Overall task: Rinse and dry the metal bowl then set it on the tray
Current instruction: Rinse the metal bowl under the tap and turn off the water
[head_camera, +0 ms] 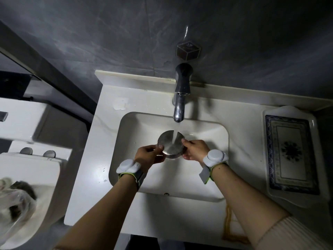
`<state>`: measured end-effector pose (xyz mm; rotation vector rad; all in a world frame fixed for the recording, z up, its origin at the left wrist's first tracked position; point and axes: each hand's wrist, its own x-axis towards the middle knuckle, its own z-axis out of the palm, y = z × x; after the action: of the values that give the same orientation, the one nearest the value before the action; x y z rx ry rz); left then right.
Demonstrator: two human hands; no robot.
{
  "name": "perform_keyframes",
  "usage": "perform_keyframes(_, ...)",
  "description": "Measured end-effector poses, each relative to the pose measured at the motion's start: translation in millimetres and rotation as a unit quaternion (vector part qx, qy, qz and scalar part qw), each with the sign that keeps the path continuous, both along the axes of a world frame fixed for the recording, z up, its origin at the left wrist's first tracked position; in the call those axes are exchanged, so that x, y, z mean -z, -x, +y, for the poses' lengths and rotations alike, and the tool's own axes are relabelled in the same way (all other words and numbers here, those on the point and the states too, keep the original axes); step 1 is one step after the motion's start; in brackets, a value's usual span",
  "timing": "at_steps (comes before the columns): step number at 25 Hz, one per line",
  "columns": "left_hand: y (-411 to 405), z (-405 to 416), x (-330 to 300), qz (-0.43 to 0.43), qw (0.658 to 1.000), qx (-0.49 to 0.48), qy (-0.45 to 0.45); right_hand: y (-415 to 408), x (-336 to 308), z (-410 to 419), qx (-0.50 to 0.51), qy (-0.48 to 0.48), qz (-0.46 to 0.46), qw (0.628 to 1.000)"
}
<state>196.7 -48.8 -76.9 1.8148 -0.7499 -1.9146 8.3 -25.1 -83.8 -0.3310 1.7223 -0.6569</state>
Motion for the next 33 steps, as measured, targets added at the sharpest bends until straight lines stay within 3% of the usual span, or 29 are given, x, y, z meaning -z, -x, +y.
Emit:
perform_keyframes(5,-8,-1,-2,-0.024,1.000,0.003,0.011,-3,-10,2,-0.042,-0.007,0.020,0.999)
perform_keyframes(9,-10,-2,-6,-0.043,0.999,-0.016,0.012,-10,-19,2,-0.017,-0.019,-0.050,0.998)
perform_keyframes(16,-10,-2,-12,0.036,0.998,-0.047,-0.024,0,-27,0,0.031,-0.040,-0.077,0.996)
perform_keyframes(23,0,3,-14,0.035,0.999,-0.039,-0.010,-2,-18,9,0.071,0.056,-0.041,0.995)
perform_keyframes(33,3,-1,-11,0.047,0.998,-0.038,-0.009,-4,-18,4,0.074,0.091,-0.076,0.990)
